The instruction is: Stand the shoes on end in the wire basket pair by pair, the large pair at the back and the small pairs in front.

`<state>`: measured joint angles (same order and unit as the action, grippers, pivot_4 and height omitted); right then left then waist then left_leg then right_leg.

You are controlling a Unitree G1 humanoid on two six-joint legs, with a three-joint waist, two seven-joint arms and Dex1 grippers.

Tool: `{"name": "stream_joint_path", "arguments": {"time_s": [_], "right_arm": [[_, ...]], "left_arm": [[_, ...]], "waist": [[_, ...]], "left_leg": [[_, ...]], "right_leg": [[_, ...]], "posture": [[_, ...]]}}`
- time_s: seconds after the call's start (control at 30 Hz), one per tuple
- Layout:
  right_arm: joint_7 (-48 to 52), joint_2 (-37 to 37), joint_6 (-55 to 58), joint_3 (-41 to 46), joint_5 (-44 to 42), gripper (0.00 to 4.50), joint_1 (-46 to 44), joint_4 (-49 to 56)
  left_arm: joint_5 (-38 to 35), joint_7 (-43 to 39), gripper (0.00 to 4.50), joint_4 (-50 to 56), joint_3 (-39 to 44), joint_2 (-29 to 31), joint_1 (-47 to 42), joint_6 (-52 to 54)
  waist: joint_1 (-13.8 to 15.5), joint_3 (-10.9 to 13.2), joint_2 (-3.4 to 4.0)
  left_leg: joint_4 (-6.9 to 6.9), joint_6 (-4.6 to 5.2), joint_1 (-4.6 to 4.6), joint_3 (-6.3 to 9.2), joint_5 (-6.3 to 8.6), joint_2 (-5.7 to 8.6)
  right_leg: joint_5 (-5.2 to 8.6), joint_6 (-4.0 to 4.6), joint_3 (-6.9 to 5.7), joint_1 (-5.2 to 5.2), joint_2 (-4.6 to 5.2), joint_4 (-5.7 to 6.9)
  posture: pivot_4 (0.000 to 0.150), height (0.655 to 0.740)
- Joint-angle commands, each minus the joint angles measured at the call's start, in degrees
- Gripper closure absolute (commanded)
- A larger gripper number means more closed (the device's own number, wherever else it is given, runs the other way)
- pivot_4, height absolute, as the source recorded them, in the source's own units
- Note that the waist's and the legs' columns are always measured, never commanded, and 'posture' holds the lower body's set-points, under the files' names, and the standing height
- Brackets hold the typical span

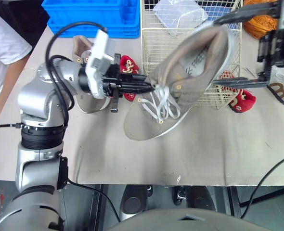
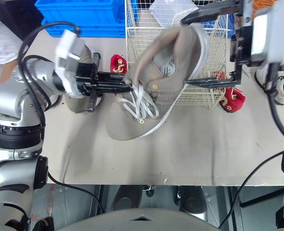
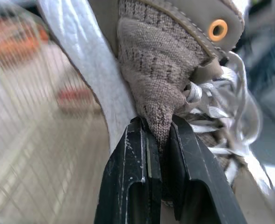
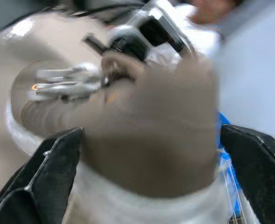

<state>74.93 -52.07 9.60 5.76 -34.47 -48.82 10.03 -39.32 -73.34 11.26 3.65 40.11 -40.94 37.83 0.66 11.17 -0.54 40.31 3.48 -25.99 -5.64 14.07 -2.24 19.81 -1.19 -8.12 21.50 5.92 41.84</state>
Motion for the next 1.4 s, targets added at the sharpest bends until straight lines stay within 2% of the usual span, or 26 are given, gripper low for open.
{"name": "stream_joint_path", "arguments": {"time_s": [0.03,0.13,0.17,0.27,0.4,0.57,0.73,0.93,1.17,1.27,1.33,1.4], "right_arm": [[-6.8,-2.5,9.4,7.2,-5.5,0.06,3.1,3.3],[-14.1,-3.3,19.2,13.1,-11.3,0.06,8.4,5.5],[-19.0,-2.5,24.2,15.4,-15.8,0.06,10.2,6.8],[-31.6,-0.7,35.3,19.5,-27.8,0.06,13.4,11.1],[-45.9,3.0,39.5,19.9,-36.2,0.06,13.0,14.9],[-58.8,8.5,40.2,15.7,-38.8,0.06,12.5,18.8],[-70.0,14.8,39.5,10.7,-38.2,0.06,8.7,19.9],[-82.5,21.8,38.0,9.4,-40.9,0.06,5.4,19.5],[-88.1,23.1,37.4,8.1,-40.0,3.10,5.9,21.5],[-88.1,23.0,37.0,8.1,-40.1,4.06,6.1,21.9],[-87.9,22.8,36.7,8.2,-40.1,4.21,6.0,22.1],[-87.8,23.0,36.3,8.3,-40.1,4.23,5.5,22.1]], "left_arm": [[-5.3,4.4,4.49,4.7,5.3,-1.1,1.1,0.9],[-7.7,10.3,4.49,6.4,7.3,-4.2,1.3,1.2],[-7.0,13.8,4.49,6.7,7.3,-6.9,0.8,-0.4],[-2.4,21.3,4.49,7.1,5.7,-12.2,0.0,-5.5],[5.3,28.5,4.49,6.6,2.8,-17.1,-0.8,-12.4],[11.2,32.1,4.49,6.1,-0.7,-21.2,0.5,-18.9],[14.5,32.5,4.49,4.7,-3.2,-22.6,1.4,-23.3],[16.8,32.6,4.49,4.1,-4.0,-22.9,2.3,-27.4],[17.3,32.5,4.49,3.7,-4.8,-23.5,3.3,-28.8],[14.9,31.3,4.49,3.7,-4.2,-23.2,3.1,-26.9],[12.6,30.2,3.43,3.9,-3.6,-22.8,3.0,-25.3],[11.2,29.5,2.72,4.0,-3.1,-22.1,2.9,-24.4]], "waist": [[0.1,0.0,0.00],[0.3,0.0,-0.02],[0.3,0.0,-0.02],[0.4,0.0,-0.03],[0.1,0.0,-0.03],[0.2,0.0,-0.04],[0.1,0.0,-0.03],[0.2,0.0,-0.03],[0.2,0.0,-0.01],[0.2,0.0,-0.01],[0.2,0.0,-0.01],[0.2,0.0,-0.01]], "left_leg": [[0.00,0.00,0.00,0.01,0.00,0.00],[0.03,0.00,0.01,0.07,0.00,0.00],[0.03,0.00,0.01,0.07,0.00,0.01],[0.08,0.01,0.14,0.15,0.00,0.04],[0.07,0.01,0.14,0.16,0.00,0.04],[0.04,0.01,0.12,0.13,0.00,0.04],[0.03,0.01,0.10,0.10,-0.01,0.05],[0.02,0.00,0.00,0.09,-0.01,0.05],[0.02,0.00,-0.07,0.06,-0.01,0.05],[0.02,0.00,-0.06,0.07,-0.01,0.05],[0.03,0.00,-0.06,0.06,-0.01,0.05],[0.03,0.00,-0.06,0.05,-0.01,0.05]], "right_leg": [[0.00,0.00,-0.01,-0.01,-0.01,0.00],[0.00,0.00,-0.07,-0.08,0.00,-0.02],[0.00,0.00,-0.07,-0.10,0.00,-0.03],[-0.01,0.00,-0.15,-0.31,0.03,-0.04],[-0.01,0.01,-0.17,-0.30,0.02,-0.03],[-0.01,0.00,-0.17,-0.27,0.01,-0.04],[-0.01,0.00,-0.14,-0.21,0.01,-0.02],[-0.01,0.00,-0.13,-0.10,0.00,-0.02],[-0.01,0.00,-0.12,-0.02,0.00,-0.01],[-0.01,0.00,-0.12,-0.02,-0.01,0.00],[-0.01,0.00,-0.09,-0.02,-0.01,0.00],[-0.01,0.00,-0.09,-0.02,-0.01,0.00]], "posture": [[0.150,0.6860],[0.150,0.6860],[0.150,0.6860],[0.150,0.6860],[0.150,0.6860],[0.150,0.6860],[0.150,0.6860],[0.150,0.6860],[0.150,0.6860],[0.150,0.6860],[0.150,0.6860],[0.150,0.6860]]}}
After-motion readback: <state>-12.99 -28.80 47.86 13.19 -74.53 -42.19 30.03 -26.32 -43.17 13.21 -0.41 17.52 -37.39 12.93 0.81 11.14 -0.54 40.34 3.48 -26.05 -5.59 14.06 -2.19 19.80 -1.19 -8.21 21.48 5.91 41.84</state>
